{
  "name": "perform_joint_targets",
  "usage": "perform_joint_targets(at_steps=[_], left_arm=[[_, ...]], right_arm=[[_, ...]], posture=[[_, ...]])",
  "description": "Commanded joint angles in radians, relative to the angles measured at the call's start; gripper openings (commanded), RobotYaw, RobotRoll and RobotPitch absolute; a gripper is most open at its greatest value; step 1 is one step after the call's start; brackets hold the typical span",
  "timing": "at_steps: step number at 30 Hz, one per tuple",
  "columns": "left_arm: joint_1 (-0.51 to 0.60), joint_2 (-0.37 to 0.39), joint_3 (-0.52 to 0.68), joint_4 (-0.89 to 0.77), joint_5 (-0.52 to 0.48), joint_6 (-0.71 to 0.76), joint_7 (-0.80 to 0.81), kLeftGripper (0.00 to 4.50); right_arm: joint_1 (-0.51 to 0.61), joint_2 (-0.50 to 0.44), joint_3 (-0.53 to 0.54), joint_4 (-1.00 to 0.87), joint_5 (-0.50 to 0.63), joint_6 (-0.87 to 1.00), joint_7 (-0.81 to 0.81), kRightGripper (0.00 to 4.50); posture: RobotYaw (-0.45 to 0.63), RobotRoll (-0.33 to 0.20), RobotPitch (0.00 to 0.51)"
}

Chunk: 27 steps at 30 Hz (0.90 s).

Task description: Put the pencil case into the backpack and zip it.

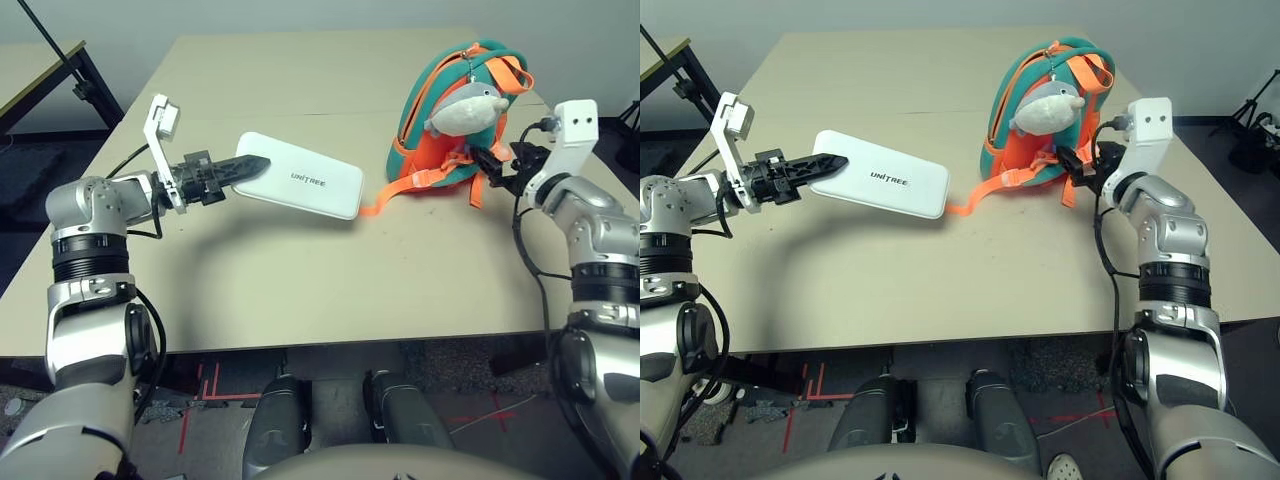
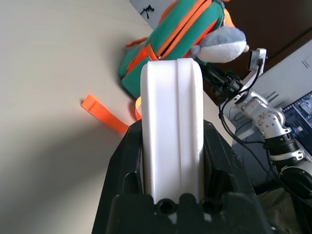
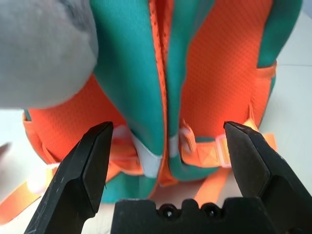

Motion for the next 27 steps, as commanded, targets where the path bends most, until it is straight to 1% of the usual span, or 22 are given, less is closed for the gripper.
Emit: perform_joint_targets(at_steps=[1, 6, 12, 27], left_arm=[[0.019, 0.01, 0.03, -0.054, -0.045, 0.01, 0.025, 1.4], [0.04, 0.007, 0.046, -0.084, -0.075, 0.018, 0.055, 1.4], [0.067, -0.003, 0.069, -0.095, -0.104, -0.002, 0.087, 1.4], [0.076, -0.006, 0.069, -0.086, -0.121, -0.024, 0.119, 1.4]], right_arm=[[-0.052, 0.012, 0.019, 0.119, -0.021, -0.064, 0.009, 4.5], [-0.103, 0.017, 0.027, 0.247, -0.038, -0.131, 0.02, 4.5], [-0.135, 0.017, 0.029, 0.358, -0.048, -0.191, 0.022, 4.5], [-0.177, 0.0, 0.046, 0.479, -0.078, -0.286, 0.06, 4.5]], posture=[[-0.05, 0.0, 0.004], [-0.04, 0.0, 0.004], [-0.04, 0.0, 0.009], [-0.04, 0.0, 0.017]])
